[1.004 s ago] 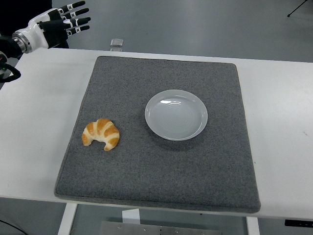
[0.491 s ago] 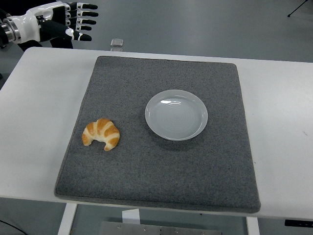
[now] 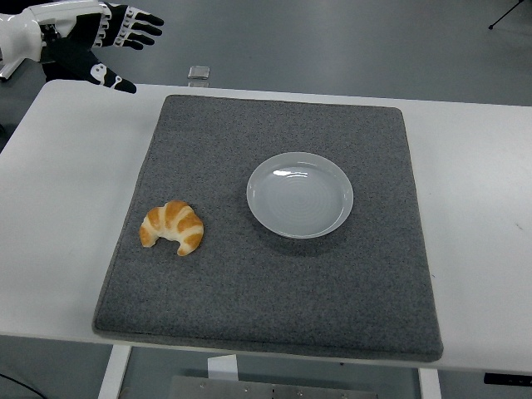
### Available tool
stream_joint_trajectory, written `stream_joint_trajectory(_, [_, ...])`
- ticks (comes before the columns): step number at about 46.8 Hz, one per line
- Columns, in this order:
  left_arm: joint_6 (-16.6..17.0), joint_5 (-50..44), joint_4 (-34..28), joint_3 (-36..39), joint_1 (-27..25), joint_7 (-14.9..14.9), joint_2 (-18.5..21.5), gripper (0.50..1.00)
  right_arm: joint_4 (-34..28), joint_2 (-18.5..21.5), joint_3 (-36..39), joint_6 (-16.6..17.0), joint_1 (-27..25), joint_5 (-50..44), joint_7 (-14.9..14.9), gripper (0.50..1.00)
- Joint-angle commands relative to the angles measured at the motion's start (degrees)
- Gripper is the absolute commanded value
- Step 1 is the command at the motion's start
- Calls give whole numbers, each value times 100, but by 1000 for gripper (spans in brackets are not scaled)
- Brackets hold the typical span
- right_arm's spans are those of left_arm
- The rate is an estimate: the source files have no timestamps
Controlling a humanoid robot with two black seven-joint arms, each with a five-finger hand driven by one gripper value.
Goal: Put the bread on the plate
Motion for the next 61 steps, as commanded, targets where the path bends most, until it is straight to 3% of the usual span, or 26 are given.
stream_joint_trajectory(1, [1,338,-260,0,4,-165,182,992,0,0,8,-1,0,0,-1,952])
stream_joint_trajectory(19, [1,1516,-1499,44,426,-807,823,992,0,0,0,-1,0,0,-1,952])
stream_joint_trajectory(24, [415,1595,-1667,53,663,-825,903,992,0,0,0,-1,0,0,-1,952])
stream_joint_trajectory(33, [846,1683,-1728,53,1032,-895,920,988,0,0,0,-1,0,0,-1,954])
stream_joint_trajectory(43, [2542,2070,-2062,211,1849,-974,894,992,0,0,0,-1,0,0,-1,952])
stream_joint_trajectory(61, [2640,2939,-2071,641,1999,-992,499,990,0,0,0,-1,0,0,-1,952])
